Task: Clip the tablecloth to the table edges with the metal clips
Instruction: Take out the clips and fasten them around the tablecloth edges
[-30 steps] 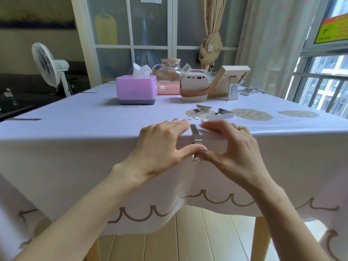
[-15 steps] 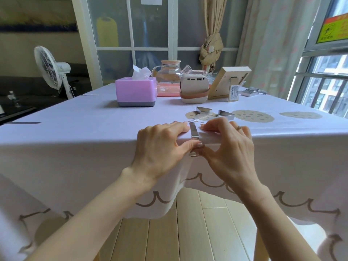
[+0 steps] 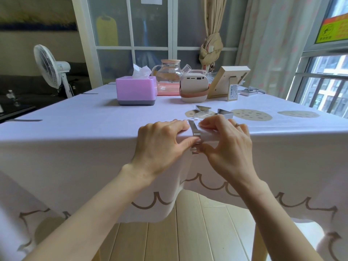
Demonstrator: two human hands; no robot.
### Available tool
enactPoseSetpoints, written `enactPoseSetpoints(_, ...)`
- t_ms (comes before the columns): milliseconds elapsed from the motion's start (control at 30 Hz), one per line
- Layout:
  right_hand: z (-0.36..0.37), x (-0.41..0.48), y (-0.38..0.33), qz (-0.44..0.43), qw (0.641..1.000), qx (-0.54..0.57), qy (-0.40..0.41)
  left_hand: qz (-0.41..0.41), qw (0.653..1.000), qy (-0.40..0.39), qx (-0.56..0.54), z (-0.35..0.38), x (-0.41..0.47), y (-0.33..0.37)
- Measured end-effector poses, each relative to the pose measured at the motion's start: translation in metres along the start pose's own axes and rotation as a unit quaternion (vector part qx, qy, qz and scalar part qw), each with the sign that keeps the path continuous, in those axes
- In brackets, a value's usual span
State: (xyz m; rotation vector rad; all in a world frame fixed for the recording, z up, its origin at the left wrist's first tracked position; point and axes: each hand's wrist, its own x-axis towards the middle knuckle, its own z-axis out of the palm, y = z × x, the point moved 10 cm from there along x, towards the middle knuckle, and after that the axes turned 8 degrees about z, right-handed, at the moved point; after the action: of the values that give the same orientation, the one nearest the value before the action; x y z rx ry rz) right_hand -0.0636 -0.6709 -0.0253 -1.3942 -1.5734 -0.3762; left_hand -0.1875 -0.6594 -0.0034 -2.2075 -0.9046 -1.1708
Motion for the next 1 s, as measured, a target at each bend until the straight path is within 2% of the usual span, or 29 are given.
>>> enactPoseSetpoints(67,0.001,0.007,0.001,-0.008,0.998,0.017,-0.068,0.001,1.000,0.000,-0.003,0.001,0.000,0.000)
enactPoseSetpoints(133,-0.004,0.021,0.012,0.044,0.981,0.125,-0.140,0.005,1.000,-0.001,-0.010,0.001,-0.001,0.000)
enactPoseSetpoints(167,-0.010,0.032,0.022,0.070,0.975,0.160,-0.137,0.007,1.000,0.000,-0.013,0.002,-0.001,0.000)
enactPoseSetpoints(200,-0.015,0.044,0.033,0.084,0.979,0.149,-0.113,0.008,1.000,-0.002,-0.016,0.002,-0.001,0.000)
enactPoseSetpoints(267,-0.014,0.066,0.054,0.093,0.991,0.031,-0.088,0.007,1.000,-0.005,-0.021,0.002,0.000,0.000)
enactPoseSetpoints(333,0.004,0.078,0.072,0.105,0.983,-0.076,-0.128,0.009,1.000,-0.005,-0.019,0.002,0.000,0.000)
enactPoseSetpoints(400,0.015,0.084,0.082,0.105,0.974,-0.122,-0.157,0.004,1.000,-0.014,-0.022,0.004,-0.001,-0.001)
enactPoseSetpoints(533,0.014,0.088,0.076,0.068,0.980,-0.135,-0.131,-0.014,0.996,-0.073,-0.055,0.011,-0.003,-0.012)
enactPoseSetpoints(633,0.000,0.087,0.066,0.039,0.988,-0.138,-0.060,-0.054,0.966,-0.170,-0.186,0.020,-0.006,-0.019)
enactPoseSetpoints(700,-0.014,0.084,0.056,0.012,0.994,-0.113,-0.002,-0.074,0.956,-0.163,-0.231,0.009,-0.007,-0.032)
enactPoseSetpoints(800,-0.024,0.077,0.040,-0.038,0.997,-0.057,0.038,-0.085,0.976,-0.172,-0.106,-0.011,-0.017,-0.066)
enactPoseSetpoints(900,-0.029,0.067,0.012,-0.083,0.995,0.006,0.061,-0.106,0.967,-0.232,-0.029,-0.027,-0.044,-0.101)
enactPoseSetpoints(1000,-0.024,0.054,-0.029,-0.109,0.988,0.098,0.042,-0.130,0.962,-0.238,0.035,-0.050,-0.069,-0.136)
